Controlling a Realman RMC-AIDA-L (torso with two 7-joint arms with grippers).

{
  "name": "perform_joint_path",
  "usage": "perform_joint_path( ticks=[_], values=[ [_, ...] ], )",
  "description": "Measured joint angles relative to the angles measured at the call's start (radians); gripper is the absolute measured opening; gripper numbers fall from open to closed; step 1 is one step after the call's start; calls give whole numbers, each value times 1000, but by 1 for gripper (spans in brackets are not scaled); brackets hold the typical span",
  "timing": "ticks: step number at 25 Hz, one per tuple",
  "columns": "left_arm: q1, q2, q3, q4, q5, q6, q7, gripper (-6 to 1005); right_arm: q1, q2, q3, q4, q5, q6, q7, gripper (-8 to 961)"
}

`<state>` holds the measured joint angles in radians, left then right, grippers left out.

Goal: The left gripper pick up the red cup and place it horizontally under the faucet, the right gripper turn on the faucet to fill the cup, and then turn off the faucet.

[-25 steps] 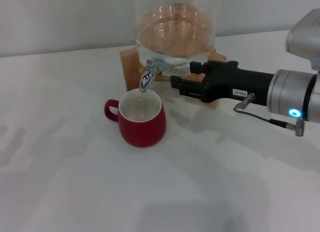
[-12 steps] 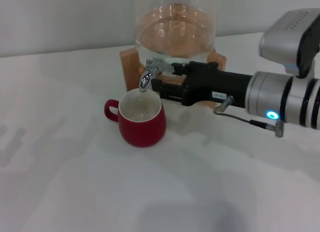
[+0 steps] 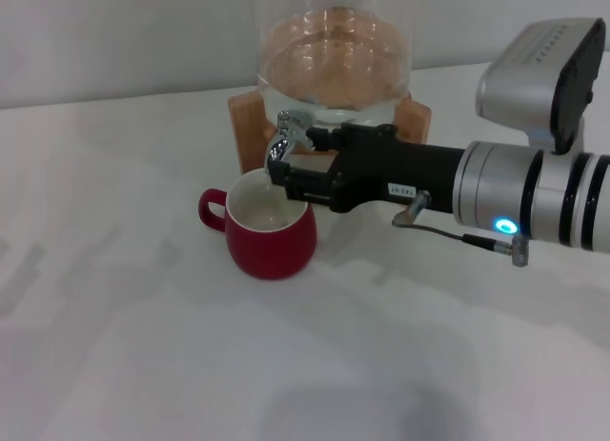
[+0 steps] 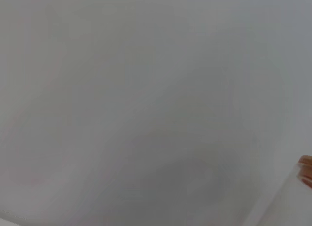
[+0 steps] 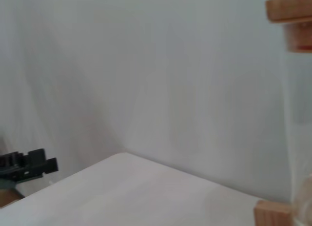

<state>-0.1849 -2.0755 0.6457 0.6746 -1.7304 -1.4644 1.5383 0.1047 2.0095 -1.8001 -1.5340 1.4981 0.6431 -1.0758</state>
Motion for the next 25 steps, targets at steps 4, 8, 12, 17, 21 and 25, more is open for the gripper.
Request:
perform_joint_path(
  ticks=[4,8,12,17,21,25],
  values=[
    [1,0,0,3,-1,-1,-2,651,6,0,-8,-3,0,16,-1,659],
    [2,-1,0,3,1,-1,-3,651,10,0,-10,-4,0,23,-2,659],
    [9,-3,0,3,2,-4,-4,651,9,0,-5,-5,0,22,-2,659],
    [12,-3,1,5,1,-14,-4,650,3,0,-1,-5,-1,15,-2,659],
    [12,-3,1,5,2,-18,-4,650,2,0,0,-5,-2,10,-3,659],
    [13,-3,1,5,2,-20,-4,649,0,-1,3,-5,-2,7,-3,659]
  ],
)
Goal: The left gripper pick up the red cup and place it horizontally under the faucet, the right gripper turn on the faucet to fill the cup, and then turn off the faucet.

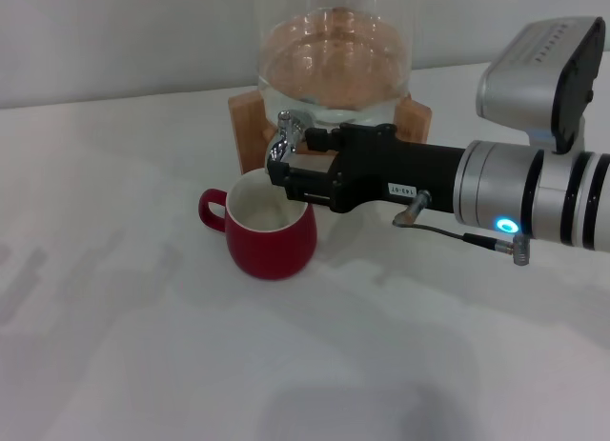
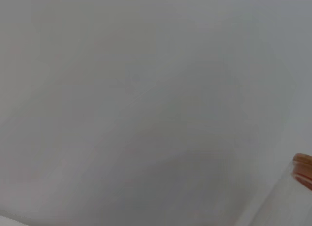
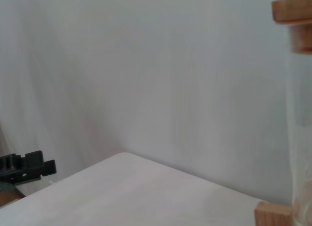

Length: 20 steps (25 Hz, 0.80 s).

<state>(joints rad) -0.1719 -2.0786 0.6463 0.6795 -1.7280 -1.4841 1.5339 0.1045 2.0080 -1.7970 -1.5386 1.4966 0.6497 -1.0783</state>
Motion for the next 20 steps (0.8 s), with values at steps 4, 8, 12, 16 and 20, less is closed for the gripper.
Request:
perform_joint_path(
  ticks=[4,8,12,16,20],
  values=[
    [0,1,1,0,0,-5,1,650,0,0,1,0,1,-1,0,659],
    [-1,1,1,0,0,-8,2,650,0,0,1,0,1,-4,0,659],
    [-2,2,1,0,0,-8,4,649,0,0,3,2,1,-5,0,659],
    [-3,2,1,0,0,-8,4,649,2,0,6,6,1,-6,0,659],
    [-5,2,1,0,-1,-8,6,650,3,0,9,9,2,-6,0,659]
  ],
)
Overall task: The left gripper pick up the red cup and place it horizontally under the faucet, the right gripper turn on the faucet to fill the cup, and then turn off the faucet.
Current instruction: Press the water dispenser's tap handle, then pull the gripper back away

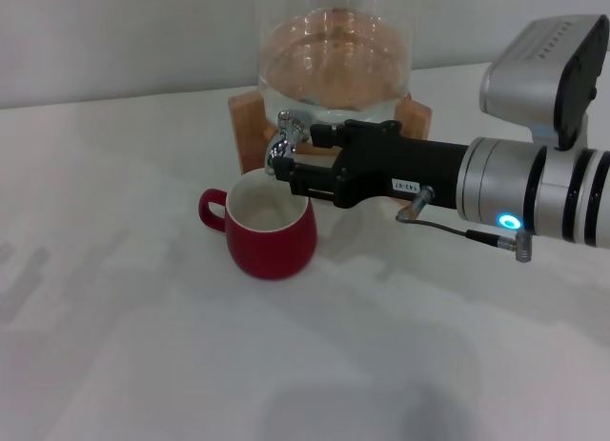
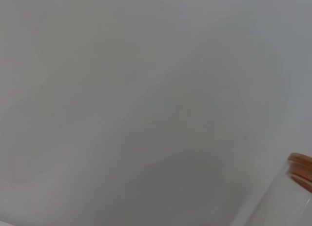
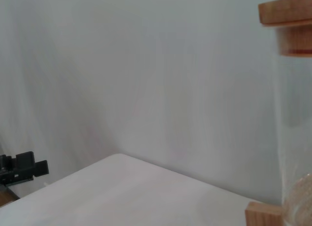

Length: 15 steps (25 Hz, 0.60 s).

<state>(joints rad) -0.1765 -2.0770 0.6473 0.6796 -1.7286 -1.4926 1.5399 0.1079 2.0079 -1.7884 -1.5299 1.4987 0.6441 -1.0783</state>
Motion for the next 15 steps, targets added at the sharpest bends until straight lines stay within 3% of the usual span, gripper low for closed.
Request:
perform_joint_path(
  ticks=[15],
  values=[
    [-1,2,-1,0,0,0,0,649,-1,0,28,-5,7,20,0,659]
  ],
)
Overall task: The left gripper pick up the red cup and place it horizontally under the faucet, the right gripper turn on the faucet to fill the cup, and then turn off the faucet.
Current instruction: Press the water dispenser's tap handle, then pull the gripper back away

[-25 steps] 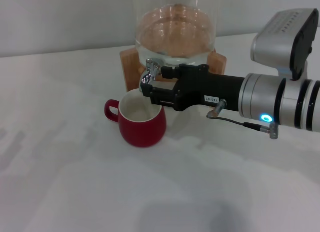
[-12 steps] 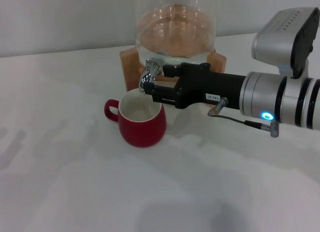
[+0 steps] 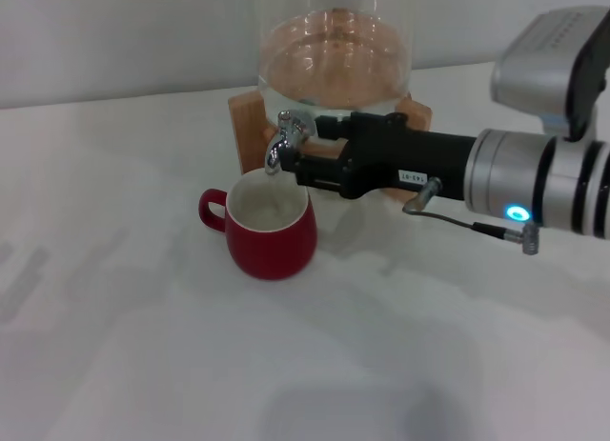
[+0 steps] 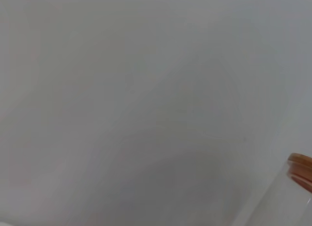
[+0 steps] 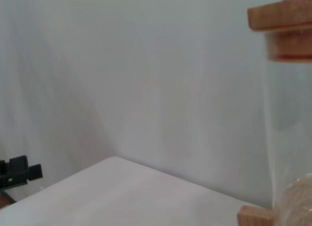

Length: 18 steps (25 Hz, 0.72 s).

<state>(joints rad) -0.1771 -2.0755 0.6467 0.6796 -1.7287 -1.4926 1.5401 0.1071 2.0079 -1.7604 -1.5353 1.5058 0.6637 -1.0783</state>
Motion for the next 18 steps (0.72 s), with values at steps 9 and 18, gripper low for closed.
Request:
perform_joint_path(
  ticks=[9,18],
  values=[
    [-1,0,-1,0,-1,8,2,649,-32,-1,30,-103,37,162,-1,659],
    [-21,0,-1,-5,-2,16,9,650,-6,2,-66,-101,28,103,-36,659]
  ],
)
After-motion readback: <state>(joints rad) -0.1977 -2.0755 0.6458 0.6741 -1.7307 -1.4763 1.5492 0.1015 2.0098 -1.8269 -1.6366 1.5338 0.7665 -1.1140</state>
